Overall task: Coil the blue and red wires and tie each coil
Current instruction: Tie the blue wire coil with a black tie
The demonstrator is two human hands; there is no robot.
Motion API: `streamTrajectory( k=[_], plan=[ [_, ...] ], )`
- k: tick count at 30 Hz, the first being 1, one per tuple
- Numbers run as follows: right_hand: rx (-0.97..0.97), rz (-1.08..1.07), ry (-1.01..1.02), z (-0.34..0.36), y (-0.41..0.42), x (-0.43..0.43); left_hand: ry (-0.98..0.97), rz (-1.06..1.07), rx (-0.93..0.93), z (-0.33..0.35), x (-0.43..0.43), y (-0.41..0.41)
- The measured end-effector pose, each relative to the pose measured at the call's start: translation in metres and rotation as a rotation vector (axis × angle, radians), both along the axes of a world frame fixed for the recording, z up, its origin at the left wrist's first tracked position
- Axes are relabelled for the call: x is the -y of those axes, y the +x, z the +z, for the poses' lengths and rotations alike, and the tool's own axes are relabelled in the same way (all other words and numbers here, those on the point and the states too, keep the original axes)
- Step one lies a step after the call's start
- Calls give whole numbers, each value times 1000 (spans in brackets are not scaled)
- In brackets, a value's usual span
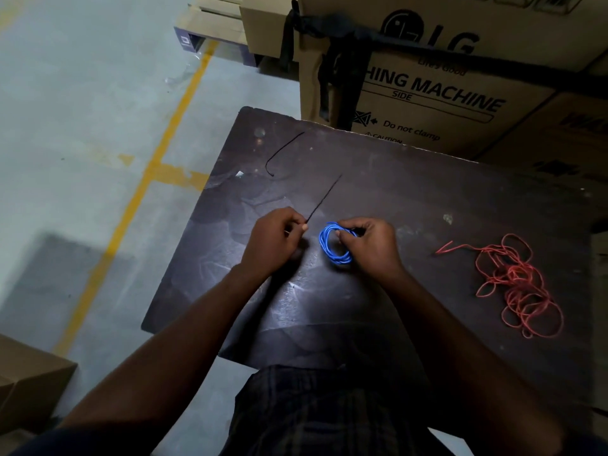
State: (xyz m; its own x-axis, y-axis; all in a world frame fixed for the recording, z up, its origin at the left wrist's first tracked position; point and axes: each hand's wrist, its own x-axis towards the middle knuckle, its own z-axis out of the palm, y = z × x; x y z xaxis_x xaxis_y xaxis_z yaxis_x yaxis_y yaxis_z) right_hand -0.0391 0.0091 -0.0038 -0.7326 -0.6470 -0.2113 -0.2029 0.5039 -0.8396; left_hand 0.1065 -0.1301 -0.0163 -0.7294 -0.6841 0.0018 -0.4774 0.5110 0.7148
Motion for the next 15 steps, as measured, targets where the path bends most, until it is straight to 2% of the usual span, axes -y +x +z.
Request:
streamTrajectory(
  k=[4,15],
  plan=[
    [-48,-51,7,5,-2,-5,-108,-125,-67,26,-19,4],
    [-82,-181,27,12,-16,-17,-187,-340,-131,62,-41,18]
  ],
)
